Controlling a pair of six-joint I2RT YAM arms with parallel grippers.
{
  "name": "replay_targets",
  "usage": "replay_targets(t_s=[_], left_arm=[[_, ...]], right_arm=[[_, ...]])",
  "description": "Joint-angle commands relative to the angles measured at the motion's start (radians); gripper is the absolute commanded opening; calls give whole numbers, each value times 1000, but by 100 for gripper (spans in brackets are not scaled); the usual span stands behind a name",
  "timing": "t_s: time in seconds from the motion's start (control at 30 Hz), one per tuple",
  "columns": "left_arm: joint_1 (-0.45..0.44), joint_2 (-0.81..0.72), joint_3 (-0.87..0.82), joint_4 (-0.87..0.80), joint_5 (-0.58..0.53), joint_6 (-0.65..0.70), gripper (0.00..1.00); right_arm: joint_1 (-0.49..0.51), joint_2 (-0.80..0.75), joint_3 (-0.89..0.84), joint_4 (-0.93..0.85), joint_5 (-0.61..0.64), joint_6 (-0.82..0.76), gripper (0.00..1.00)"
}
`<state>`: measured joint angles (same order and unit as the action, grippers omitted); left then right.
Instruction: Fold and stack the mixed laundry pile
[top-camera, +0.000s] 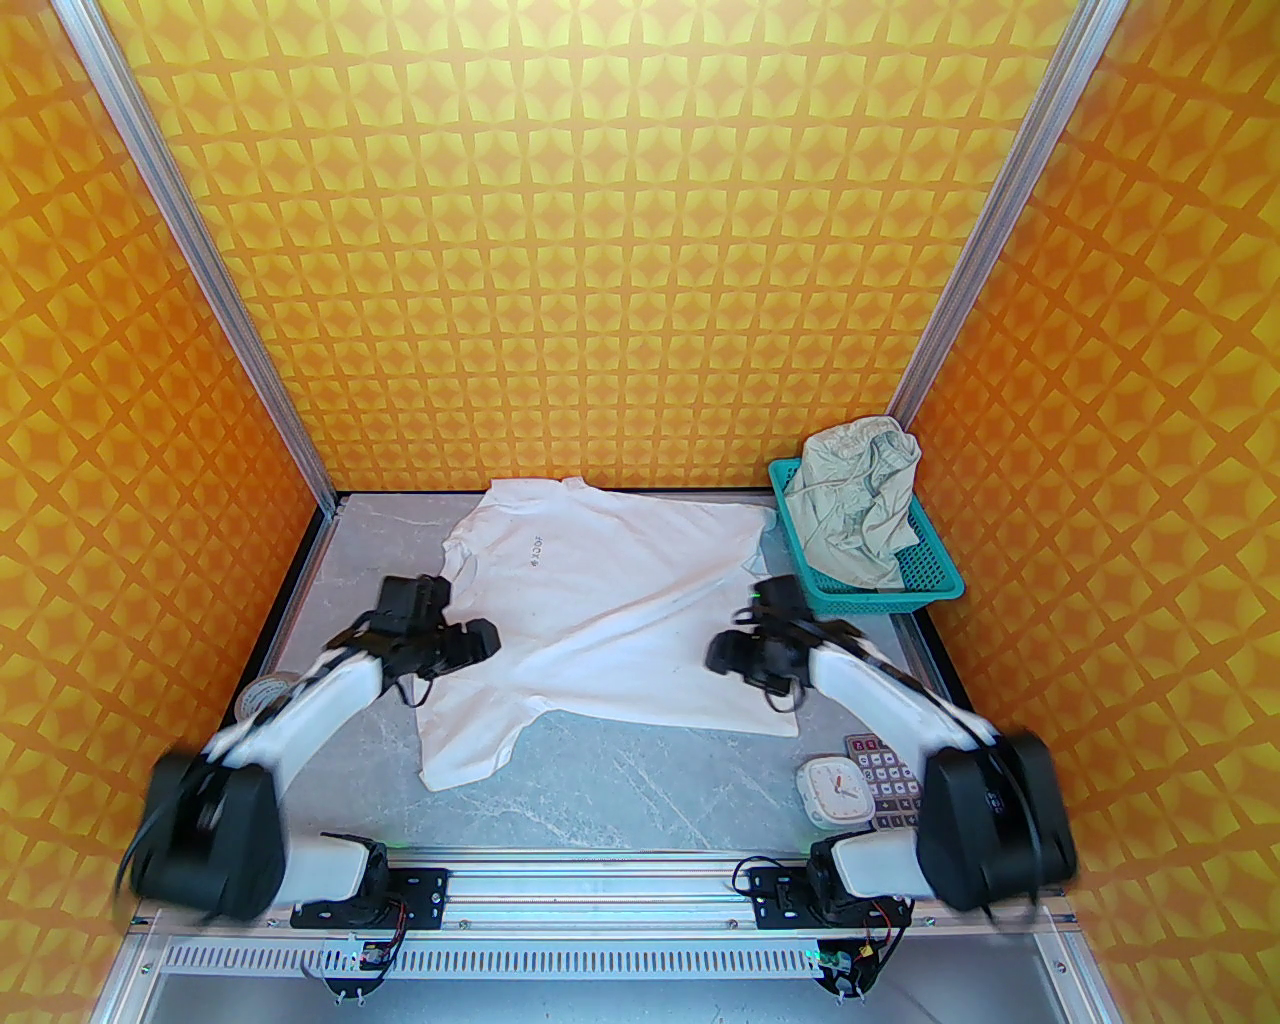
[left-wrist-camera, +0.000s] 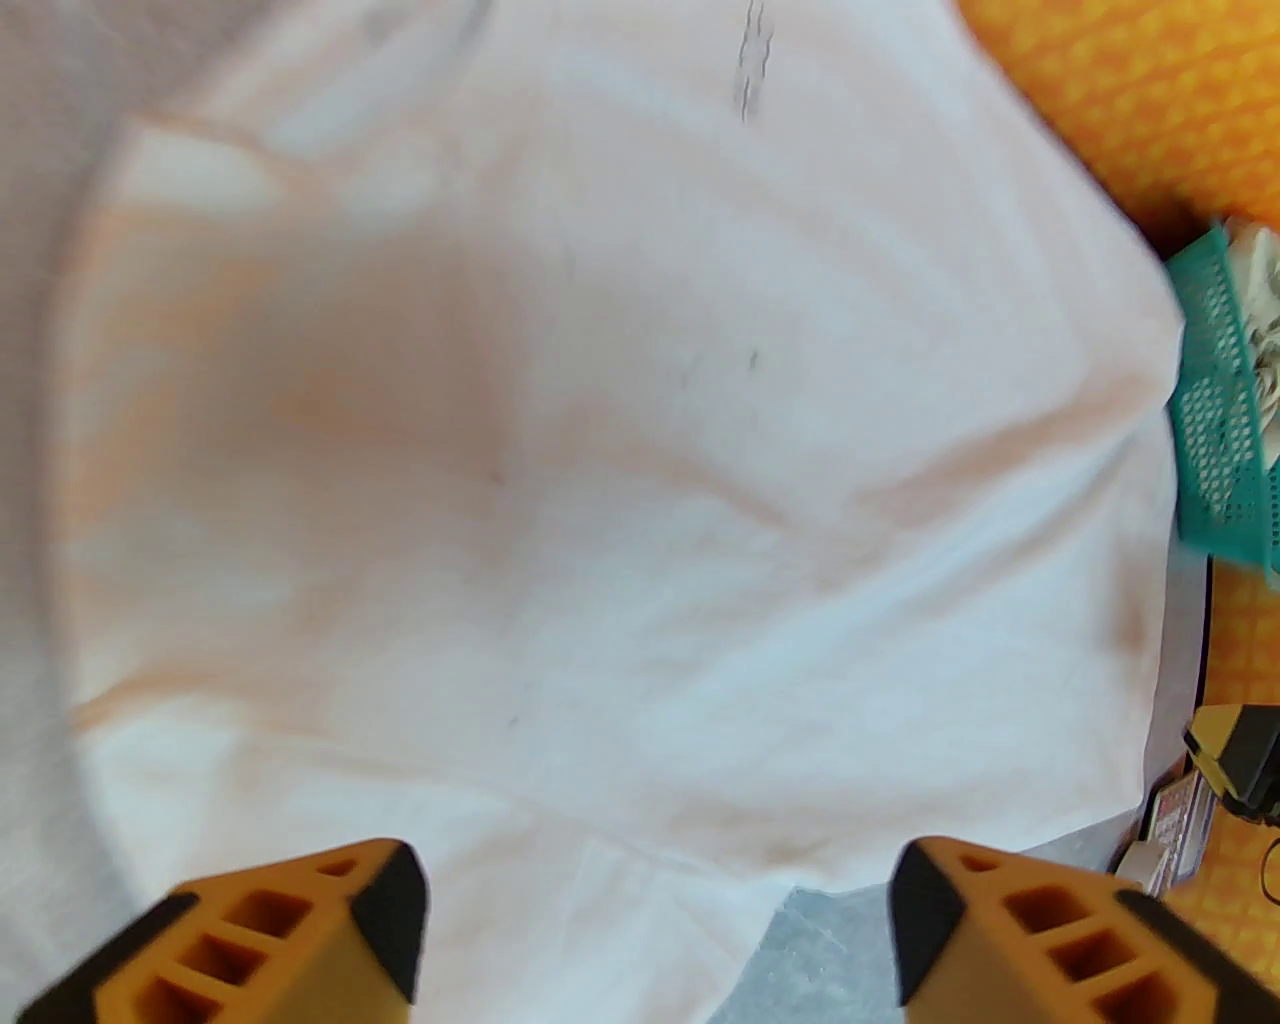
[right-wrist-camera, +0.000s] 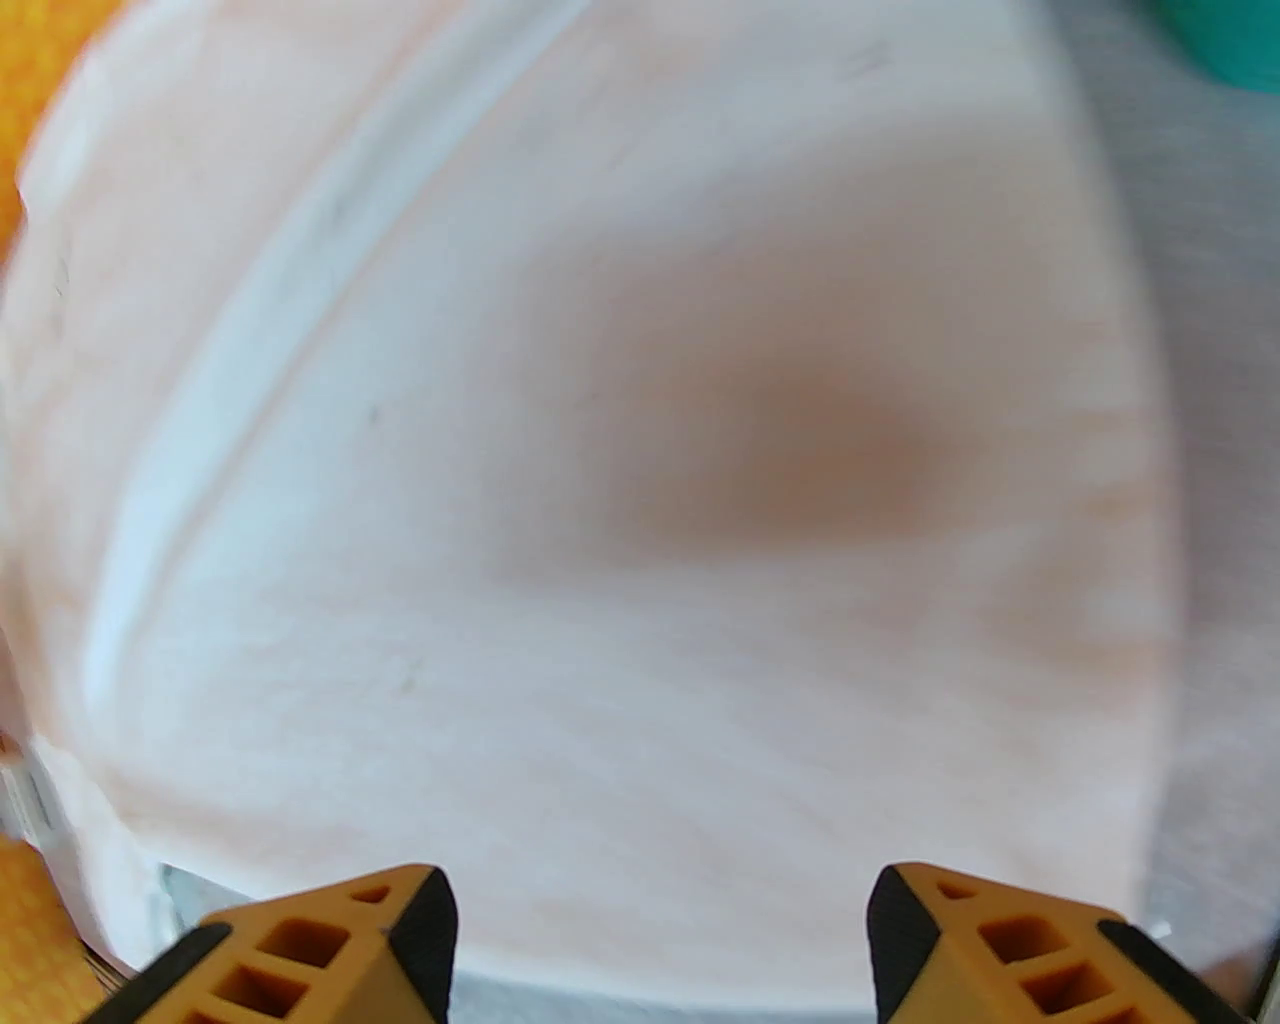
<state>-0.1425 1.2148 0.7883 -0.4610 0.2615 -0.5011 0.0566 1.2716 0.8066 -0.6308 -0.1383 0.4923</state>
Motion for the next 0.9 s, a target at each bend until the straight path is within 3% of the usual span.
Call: replay_targets(t_s=[0.0, 0.13, 0.33, 0.6, 0.87], left_arm=[[60, -68, -98, -160, -100, -51, 87], [94, -92, -173, -176, -100, -81, 89], [95, -47, -219, -164, -72, -90, 88], [38, 52, -243, 15, 62, -149, 66], [31, 73, -280, 116, 70, -194, 45]], right_arm=[[-118, -69, -70, -113, -54, 25, 69], [-257, -89, -166, -102, -185, 41, 63], [-279, -77, -216, -57, -229, 55, 60], [-279, -83, -263, -14, -126, 78, 52], [-279, -2, -300, 126, -202, 143, 36]])
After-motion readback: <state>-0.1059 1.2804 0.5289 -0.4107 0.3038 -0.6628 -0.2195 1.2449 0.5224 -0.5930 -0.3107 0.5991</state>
